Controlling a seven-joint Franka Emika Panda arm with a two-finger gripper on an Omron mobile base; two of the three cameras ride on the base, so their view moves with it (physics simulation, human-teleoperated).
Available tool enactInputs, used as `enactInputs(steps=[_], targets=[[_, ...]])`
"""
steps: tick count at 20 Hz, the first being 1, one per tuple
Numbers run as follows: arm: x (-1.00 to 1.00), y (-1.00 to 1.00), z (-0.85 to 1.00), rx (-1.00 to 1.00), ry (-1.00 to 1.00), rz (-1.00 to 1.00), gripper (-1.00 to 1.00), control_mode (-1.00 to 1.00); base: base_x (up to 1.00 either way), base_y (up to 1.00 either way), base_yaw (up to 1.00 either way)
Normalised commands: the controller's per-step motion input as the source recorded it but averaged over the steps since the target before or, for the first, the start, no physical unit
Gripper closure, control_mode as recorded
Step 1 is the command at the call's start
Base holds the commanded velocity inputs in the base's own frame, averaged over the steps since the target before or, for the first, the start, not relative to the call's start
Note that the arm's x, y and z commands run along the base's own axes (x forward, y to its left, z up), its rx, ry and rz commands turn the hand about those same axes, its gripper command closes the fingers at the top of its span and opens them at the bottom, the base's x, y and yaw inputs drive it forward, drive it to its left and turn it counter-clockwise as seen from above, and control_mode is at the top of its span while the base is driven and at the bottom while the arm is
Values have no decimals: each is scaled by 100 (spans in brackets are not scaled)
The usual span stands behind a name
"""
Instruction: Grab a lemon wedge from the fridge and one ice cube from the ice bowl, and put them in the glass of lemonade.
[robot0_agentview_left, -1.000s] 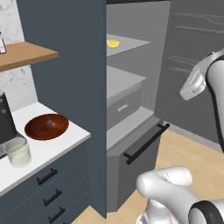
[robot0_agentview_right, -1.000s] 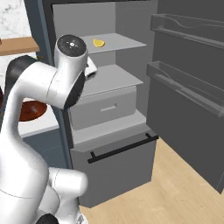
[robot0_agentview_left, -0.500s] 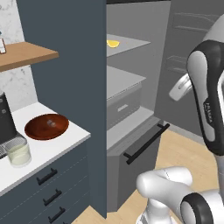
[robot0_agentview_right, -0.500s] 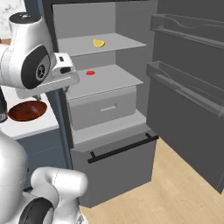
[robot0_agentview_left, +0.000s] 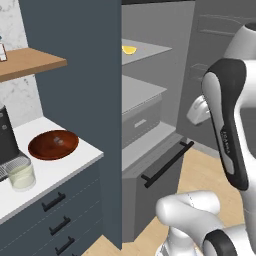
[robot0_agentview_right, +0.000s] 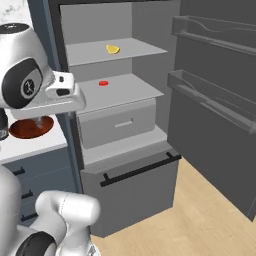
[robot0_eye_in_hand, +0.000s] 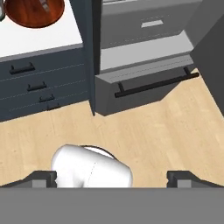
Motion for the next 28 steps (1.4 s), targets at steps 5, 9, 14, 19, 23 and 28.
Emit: enactInputs(steps=[5,9,14,19,23,28], targets=[[0,2,-6,0,0,-7,-100,-100,0,0,0],[0,0,-3,0,-1,-8,-100,-100,0,0,0],[0,0,0,0,0,-5,-100,-100,0,0,0],[4,-5,0,0,0,-1,-100,-100,0,0,0],[13,-4,0,0,0,0,-100,-100,0,0,0],[5,-5,0,0,0,0,-100,100,25,-23,3]])
